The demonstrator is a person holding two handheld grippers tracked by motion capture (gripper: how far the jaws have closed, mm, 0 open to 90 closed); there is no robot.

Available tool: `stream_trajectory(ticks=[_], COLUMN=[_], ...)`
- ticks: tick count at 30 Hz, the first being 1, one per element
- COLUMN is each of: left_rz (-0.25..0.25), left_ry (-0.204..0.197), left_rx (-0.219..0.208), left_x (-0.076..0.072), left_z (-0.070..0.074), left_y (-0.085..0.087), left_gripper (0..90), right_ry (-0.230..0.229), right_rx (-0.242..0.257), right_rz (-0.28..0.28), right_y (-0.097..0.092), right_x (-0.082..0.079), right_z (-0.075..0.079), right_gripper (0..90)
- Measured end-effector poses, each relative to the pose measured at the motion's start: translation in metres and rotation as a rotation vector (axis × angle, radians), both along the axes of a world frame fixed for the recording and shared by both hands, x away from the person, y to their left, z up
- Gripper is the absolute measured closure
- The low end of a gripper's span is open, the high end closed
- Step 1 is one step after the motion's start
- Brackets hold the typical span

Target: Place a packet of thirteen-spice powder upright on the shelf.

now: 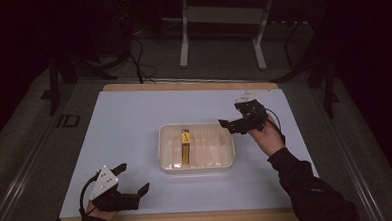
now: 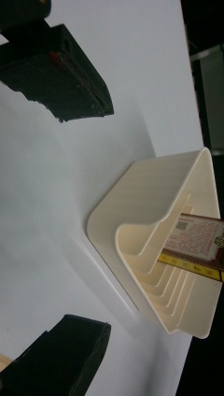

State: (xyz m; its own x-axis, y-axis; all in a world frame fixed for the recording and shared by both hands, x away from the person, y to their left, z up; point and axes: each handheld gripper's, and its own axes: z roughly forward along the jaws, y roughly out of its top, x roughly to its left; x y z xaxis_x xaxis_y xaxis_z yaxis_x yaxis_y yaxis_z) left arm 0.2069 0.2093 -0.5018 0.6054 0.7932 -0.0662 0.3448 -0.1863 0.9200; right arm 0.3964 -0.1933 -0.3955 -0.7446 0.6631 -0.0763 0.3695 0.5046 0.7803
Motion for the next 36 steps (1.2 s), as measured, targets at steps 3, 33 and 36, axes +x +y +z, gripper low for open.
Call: stream_trajectory(ticks=[3,33,36], left_rz=[-0.001,-0.010,-0.012], left_ry=[0.000,0.004,0.002], left_rx=[0.000,-0.002,-0.002], left_x=[0.000,0.002,0.002], left_z=[0.000,0.000,0.000], left_y=[0.000,-0.002,-0.002], left_gripper=[0.4,0.4,0.4], right_ry=[-0.012,-0.008,-0.019], right_rx=[0.026,0.132,0.133], right_rz=[-0.038,-0.191,-0.203], right_y=[-0.009,-0.085,-0.089], right_x=[-0.006,-0.067,-0.074], right_z=[-0.001,-0.047,-0.050], right_gripper=[14.0,13.8,13.8])
